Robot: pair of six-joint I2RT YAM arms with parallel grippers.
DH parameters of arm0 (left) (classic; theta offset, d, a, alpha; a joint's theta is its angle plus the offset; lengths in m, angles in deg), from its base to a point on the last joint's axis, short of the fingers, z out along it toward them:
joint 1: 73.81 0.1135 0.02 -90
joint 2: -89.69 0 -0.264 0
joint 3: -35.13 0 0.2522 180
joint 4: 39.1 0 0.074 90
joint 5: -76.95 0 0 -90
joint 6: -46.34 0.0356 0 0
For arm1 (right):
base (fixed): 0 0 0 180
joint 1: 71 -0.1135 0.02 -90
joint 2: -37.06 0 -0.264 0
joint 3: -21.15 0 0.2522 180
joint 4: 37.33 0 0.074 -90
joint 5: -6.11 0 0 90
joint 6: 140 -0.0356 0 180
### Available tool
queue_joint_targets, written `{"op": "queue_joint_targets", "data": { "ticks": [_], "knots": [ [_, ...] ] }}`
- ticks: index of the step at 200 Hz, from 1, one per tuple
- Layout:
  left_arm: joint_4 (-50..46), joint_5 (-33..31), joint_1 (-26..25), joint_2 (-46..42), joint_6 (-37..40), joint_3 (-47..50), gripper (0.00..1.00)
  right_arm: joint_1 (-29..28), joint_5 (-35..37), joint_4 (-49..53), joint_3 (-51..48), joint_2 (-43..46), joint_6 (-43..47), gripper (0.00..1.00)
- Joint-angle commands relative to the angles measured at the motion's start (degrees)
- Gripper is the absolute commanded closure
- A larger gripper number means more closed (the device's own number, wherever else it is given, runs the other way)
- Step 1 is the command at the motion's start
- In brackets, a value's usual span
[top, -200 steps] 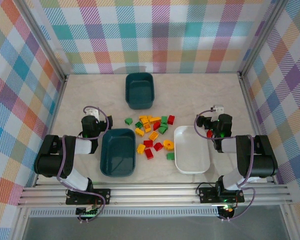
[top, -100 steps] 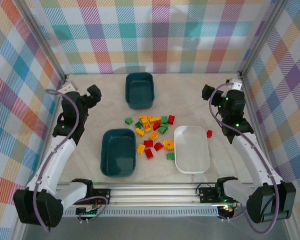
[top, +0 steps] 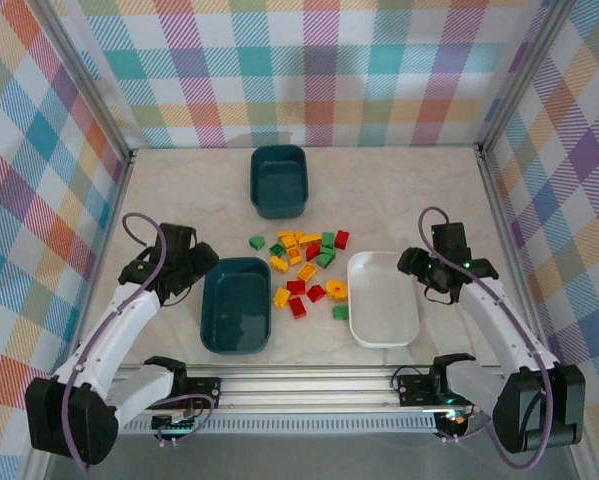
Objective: Sort the legos into containers by color
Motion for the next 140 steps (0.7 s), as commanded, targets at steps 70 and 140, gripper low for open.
{"op": "queue_joint_targets", "data": {
  "ticks": [70,140],
  "knots": [
    [-2.4,-0.3,-5.8,0.4,-2.1,11.3,0.31,-4.5,-4.4,-2.6,-7.2,-3.0,-3.2,0.52],
    [-3.0,-8.5,-6.0,-5.4,-2.8,14.0,0.66,-10.0,0.7,-4.7,-9.1,0.3,-4.1,0.74]
  ]
}}
